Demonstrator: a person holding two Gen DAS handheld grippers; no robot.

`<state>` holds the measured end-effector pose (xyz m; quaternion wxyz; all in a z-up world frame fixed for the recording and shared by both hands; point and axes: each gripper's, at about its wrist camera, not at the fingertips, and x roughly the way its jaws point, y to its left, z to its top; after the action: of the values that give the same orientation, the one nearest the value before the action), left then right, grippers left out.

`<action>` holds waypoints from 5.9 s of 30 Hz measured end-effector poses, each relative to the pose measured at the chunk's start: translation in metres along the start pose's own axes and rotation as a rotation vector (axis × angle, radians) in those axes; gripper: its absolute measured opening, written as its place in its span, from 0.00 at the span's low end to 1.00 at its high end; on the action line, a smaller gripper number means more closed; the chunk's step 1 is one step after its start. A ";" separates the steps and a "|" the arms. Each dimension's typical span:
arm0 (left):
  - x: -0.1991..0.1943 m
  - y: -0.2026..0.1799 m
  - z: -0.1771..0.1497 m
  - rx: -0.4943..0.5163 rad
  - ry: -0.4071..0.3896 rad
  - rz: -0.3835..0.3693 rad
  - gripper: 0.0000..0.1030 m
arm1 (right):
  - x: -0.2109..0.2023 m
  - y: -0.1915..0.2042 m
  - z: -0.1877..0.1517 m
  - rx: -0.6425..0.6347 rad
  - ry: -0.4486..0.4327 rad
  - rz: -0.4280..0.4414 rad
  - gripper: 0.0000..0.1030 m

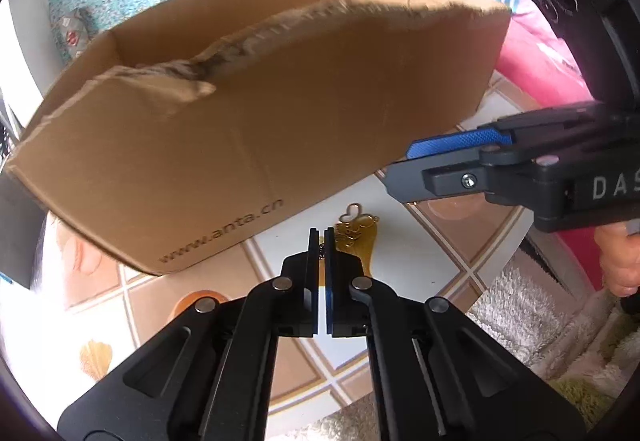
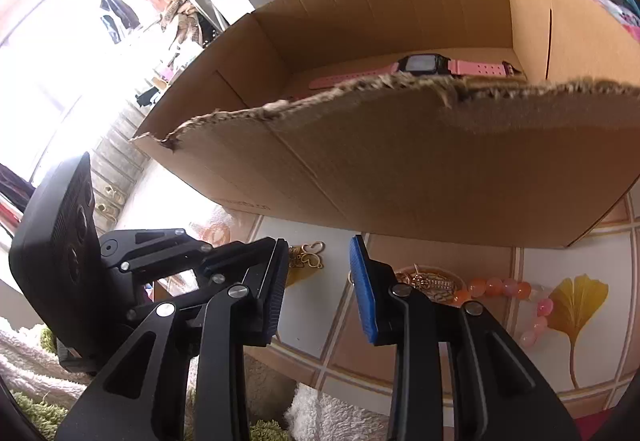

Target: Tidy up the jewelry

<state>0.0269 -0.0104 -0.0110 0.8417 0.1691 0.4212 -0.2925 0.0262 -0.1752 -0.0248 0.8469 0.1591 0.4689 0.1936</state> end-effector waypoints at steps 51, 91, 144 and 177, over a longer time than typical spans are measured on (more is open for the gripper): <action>-0.014 0.030 -0.028 -0.182 -0.011 0.019 0.01 | 0.038 0.048 -0.005 -0.283 0.112 -0.171 0.07; -0.098 0.039 0.106 -0.176 -0.264 -0.120 0.01 | -0.088 0.019 0.125 -0.211 -0.177 0.079 0.07; -0.122 0.032 0.023 -0.161 -0.227 -0.119 0.60 | -0.127 -0.012 0.036 -0.051 -0.170 0.197 0.27; 0.019 -0.023 0.009 0.013 -0.009 0.003 0.25 | -0.018 -0.031 -0.031 0.047 0.076 0.037 0.27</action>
<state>0.0266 -0.0397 -0.0214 0.8429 0.1737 0.4152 -0.2948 -0.0039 -0.2086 -0.0418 0.8207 0.1801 0.5023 0.2043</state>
